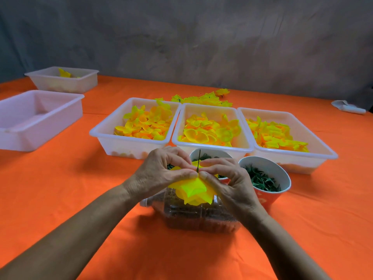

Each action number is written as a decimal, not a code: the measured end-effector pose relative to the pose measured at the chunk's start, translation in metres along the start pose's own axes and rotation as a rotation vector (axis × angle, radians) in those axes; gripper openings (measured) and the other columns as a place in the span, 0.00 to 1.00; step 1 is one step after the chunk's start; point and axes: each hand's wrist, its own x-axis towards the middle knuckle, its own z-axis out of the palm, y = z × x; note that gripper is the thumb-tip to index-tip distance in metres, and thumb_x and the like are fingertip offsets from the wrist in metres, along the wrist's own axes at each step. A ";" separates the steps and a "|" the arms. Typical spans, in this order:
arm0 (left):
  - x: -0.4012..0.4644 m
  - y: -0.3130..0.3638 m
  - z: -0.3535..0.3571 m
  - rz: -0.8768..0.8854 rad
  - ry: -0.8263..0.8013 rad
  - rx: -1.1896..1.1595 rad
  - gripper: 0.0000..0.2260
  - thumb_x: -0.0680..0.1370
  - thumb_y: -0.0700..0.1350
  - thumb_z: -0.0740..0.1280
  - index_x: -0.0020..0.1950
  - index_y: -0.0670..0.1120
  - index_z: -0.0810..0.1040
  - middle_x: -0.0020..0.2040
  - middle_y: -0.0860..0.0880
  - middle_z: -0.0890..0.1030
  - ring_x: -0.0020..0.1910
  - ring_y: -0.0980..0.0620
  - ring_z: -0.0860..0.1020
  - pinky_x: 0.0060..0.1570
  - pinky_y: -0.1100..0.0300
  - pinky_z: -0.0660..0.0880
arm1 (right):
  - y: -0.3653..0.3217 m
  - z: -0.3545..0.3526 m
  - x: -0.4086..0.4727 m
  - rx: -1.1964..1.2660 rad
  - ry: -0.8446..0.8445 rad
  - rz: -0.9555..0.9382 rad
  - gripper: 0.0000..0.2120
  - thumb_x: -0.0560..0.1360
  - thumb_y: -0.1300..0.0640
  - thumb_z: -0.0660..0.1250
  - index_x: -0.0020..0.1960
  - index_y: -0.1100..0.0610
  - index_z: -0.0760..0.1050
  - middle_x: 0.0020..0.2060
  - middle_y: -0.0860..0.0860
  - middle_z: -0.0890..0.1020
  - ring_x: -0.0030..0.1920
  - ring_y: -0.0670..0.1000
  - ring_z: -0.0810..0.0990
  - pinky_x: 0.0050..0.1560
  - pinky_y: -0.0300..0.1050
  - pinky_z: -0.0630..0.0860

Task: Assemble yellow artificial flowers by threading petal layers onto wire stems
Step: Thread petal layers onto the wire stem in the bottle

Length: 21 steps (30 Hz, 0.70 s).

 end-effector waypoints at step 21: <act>0.017 0.011 -0.006 -0.007 -0.181 0.040 0.07 0.66 0.35 0.77 0.33 0.45 0.83 0.40 0.49 0.82 0.46 0.51 0.81 0.53 0.54 0.76 | 0.011 -0.082 0.024 0.019 0.299 0.235 0.08 0.70 0.66 0.72 0.44 0.54 0.83 0.42 0.53 0.86 0.42 0.46 0.82 0.50 0.42 0.78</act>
